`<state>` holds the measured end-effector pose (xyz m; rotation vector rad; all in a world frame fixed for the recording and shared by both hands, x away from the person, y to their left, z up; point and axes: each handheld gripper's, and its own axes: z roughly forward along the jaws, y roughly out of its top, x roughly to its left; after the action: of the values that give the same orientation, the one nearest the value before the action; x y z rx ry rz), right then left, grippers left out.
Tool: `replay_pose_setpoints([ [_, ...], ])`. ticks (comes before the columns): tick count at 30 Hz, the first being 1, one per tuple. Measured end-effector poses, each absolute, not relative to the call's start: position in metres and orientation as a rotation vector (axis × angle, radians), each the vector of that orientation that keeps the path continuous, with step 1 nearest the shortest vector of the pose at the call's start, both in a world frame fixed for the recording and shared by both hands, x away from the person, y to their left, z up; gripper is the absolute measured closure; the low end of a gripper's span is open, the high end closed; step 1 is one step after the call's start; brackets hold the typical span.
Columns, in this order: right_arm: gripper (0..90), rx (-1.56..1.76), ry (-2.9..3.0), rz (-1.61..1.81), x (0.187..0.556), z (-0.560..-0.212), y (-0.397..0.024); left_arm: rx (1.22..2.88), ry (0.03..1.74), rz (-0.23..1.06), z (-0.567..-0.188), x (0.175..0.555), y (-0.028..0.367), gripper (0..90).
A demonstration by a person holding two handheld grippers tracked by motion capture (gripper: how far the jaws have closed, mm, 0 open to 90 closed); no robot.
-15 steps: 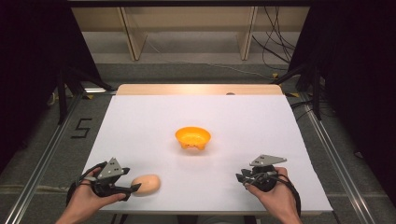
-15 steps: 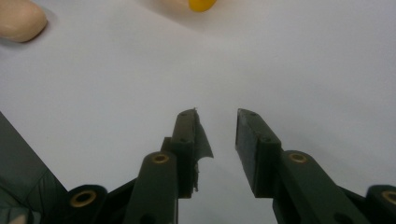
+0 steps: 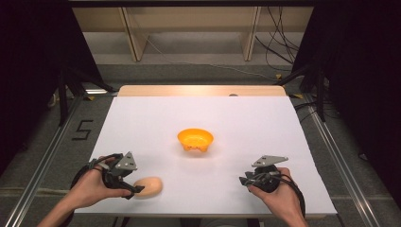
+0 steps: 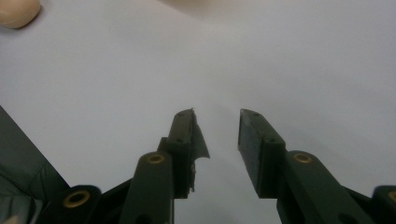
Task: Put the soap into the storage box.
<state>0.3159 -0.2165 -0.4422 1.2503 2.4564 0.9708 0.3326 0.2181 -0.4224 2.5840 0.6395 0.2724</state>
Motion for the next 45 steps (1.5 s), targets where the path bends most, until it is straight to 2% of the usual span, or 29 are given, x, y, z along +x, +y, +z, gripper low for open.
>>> replay_pose_setpoints([
  [2, 66.3, 1.278, 2.463, 0.969, 0.315, -0.442, -0.216, 2.609, 0.621, 0.266, -0.422, 0.334, 0.215, 24.7],
  [9, 65.9, 1.312, 2.476, 0.964, 0.316, -0.442, -0.216, 2.861, 0.463, 0.176, -0.426, 0.344, 0.195, 24.2],
  [19, 65.2, 1.324, 2.469, 0.991, 0.316, -0.444, -0.215, 2.942, 0.448, 0.110, -0.439, 0.355, 0.174, 24.3],
  [33, 65.0, 1.324, 2.485, 0.974, 0.316, -0.444, -0.215, 3.025, 0.487, 0.024, -0.456, 0.362, 0.166, 26.4],
  [45, 64.8, 1.308, 2.497, 0.963, 0.316, -0.444, -0.215, 3.068, 0.486, 0.013, -0.461, 0.363, 0.161, 30.1],
])
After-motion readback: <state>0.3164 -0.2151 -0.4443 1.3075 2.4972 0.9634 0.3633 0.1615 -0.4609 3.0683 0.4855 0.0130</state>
